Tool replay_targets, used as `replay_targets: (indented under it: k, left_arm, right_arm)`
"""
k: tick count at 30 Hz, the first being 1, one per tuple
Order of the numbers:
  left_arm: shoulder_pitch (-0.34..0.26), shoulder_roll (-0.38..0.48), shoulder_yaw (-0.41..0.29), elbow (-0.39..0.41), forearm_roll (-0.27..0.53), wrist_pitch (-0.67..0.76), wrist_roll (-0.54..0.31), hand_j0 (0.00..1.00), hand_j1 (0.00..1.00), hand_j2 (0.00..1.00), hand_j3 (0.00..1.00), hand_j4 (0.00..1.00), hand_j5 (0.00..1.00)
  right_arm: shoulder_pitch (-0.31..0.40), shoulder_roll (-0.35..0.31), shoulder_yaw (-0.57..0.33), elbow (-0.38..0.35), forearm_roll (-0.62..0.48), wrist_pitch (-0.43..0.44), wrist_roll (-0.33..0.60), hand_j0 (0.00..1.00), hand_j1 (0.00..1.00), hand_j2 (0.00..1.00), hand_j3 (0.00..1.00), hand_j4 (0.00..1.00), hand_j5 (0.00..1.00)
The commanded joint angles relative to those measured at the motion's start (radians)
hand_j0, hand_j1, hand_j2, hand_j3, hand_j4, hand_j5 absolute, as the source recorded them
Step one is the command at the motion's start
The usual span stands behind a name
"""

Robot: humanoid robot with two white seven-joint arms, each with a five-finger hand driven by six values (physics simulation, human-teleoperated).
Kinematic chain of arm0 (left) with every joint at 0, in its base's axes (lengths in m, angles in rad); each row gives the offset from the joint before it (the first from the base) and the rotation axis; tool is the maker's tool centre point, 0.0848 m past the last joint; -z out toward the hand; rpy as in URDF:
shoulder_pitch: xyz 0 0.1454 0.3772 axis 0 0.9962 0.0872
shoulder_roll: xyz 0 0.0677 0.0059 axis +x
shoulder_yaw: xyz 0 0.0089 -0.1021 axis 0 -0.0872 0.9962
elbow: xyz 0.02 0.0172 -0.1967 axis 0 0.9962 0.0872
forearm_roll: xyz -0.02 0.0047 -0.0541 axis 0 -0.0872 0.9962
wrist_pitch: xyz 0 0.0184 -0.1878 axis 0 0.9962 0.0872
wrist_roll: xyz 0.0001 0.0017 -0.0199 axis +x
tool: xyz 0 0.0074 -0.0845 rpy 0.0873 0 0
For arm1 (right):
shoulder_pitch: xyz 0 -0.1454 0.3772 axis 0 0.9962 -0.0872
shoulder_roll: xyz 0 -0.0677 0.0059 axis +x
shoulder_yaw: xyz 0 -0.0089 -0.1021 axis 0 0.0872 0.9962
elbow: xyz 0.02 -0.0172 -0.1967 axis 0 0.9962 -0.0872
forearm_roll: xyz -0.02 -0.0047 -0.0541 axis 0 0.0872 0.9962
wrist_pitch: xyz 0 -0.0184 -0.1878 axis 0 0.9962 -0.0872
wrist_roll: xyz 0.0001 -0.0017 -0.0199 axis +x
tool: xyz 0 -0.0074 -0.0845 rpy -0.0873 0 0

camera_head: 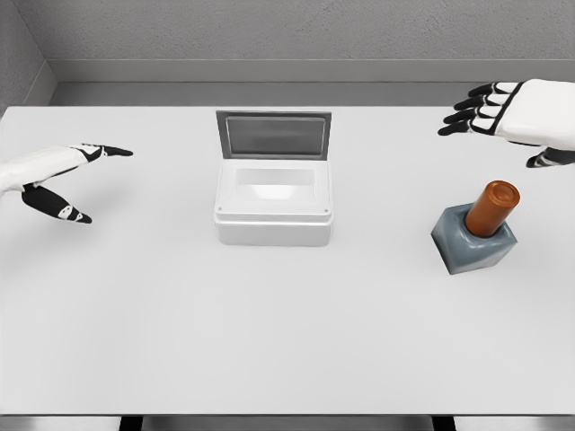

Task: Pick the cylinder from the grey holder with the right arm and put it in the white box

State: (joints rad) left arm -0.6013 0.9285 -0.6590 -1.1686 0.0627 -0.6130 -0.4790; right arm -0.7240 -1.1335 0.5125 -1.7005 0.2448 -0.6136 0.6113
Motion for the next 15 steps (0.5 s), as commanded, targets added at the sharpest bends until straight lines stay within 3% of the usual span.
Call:
replay_targets:
  k: [1,3,5,7,9,15]
  left_arm:
    - [0.000,0.001,0.001,0.001,0.008,0.002,0.000,1.00,1.00,1.00,1.00,1.00,1.00]
    - [0.000,0.000,0.001,0.018,0.012,0.002,0.002,1.00,1.00,1.00,1.00,1.00,1.00]
    - [0.000,-0.034,-0.016,0.076,0.130,0.002,0.019,1.00,1.00,1.00,1.00,1.00,1.00]
    - [-0.021,-0.031,-0.203,0.104,0.362,0.002,0.125,1.00,1.00,1.00,1.00,1.00,1.00]
    - [-0.031,-0.036,-0.300,0.099,0.483,0.002,0.166,1.00,1.00,1.00,1.00,1.00,1.00]
    - [-0.040,-0.056,-0.353,0.079,0.605,0.002,0.166,1.00,1.00,1.00,1.00,1.00,1.00]
  right_arm:
    - [0.000,0.001,0.000,-0.002,-0.004,0.003,0.000,1.00,1.00,1.00,1.00,1.00,1.00]
    - [0.002,0.003,0.000,-0.001,-0.004,0.003,0.000,1.00,1.00,1.00,1.00,1.00,1.00]
    - [0.003,0.001,0.000,0.001,-0.004,0.003,0.000,1.00,1.00,1.00,1.00,1.00,1.00]
    - [0.006,-0.012,0.000,0.013,-0.004,0.003,0.000,1.00,1.00,1.00,1.00,1.00,1.00]
    - [0.015,-0.037,0.000,0.036,-0.002,0.003,0.000,1.00,1.00,1.00,1.00,1.00,1.00]
    - [0.040,-0.045,0.011,0.041,0.028,0.003,0.000,1.00,1.00,1.00,1.00,1.00,1.00]
